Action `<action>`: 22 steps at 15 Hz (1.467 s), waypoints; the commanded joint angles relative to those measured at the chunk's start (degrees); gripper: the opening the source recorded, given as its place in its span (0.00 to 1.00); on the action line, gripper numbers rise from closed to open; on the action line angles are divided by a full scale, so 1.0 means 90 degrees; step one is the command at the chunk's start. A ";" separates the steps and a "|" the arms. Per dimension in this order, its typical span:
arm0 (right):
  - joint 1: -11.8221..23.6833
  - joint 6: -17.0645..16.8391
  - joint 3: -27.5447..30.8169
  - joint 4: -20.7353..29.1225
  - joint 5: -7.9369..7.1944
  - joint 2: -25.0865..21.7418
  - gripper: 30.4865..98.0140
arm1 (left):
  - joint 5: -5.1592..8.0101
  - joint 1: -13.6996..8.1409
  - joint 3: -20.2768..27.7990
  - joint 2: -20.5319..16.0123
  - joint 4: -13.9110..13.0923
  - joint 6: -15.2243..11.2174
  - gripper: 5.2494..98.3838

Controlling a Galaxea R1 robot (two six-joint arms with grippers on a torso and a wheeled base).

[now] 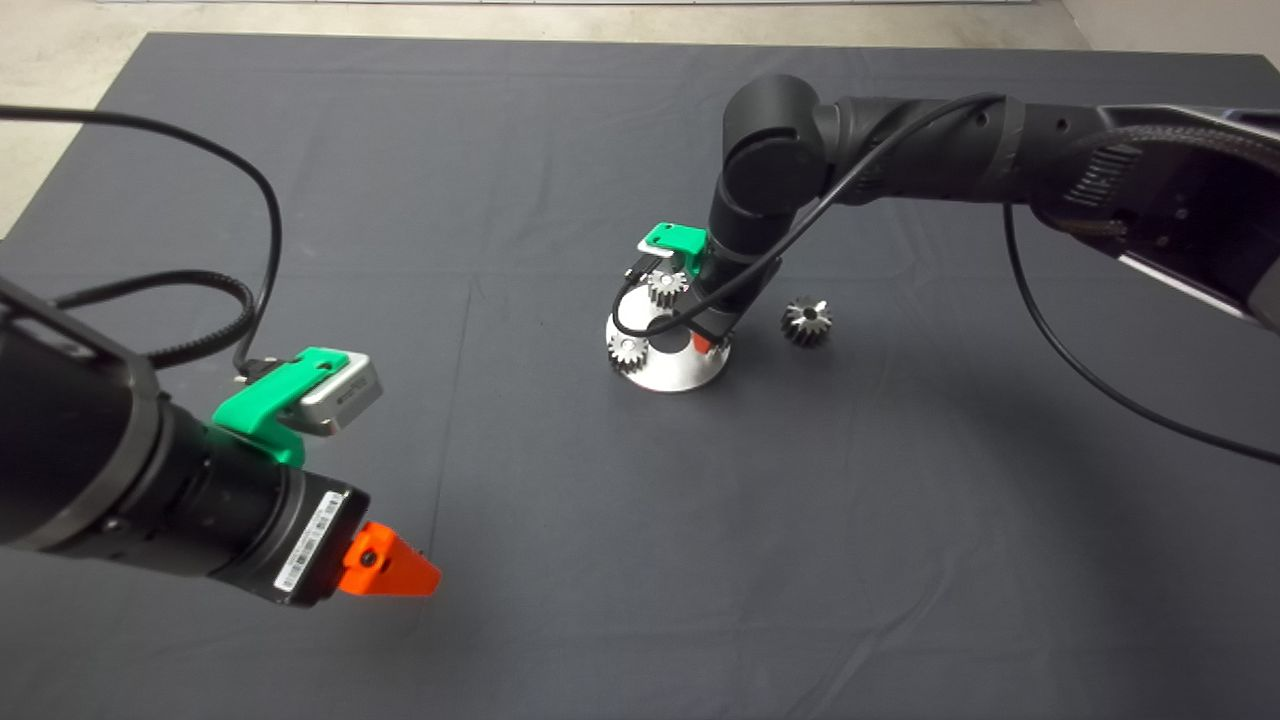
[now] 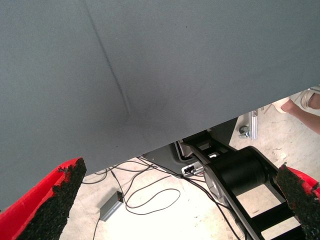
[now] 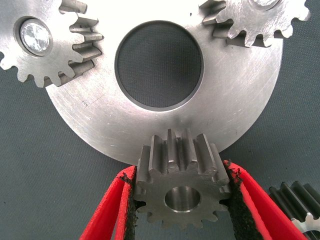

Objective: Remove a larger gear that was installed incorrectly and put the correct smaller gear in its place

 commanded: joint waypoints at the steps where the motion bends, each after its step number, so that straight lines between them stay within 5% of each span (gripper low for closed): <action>1: 0.0005 -0.0040 0.0047 -0.0217 -0.0885 -0.0061 0.13 | 0.0016 -0.0071 0.0099 -0.0023 -0.0100 0.0002 1.00; 22: 0.0024 -0.0050 0.0147 -0.0207 -0.0885 -0.0128 0.13 | 0.0035 -0.0071 0.0093 0.0036 -0.0100 0.0002 1.00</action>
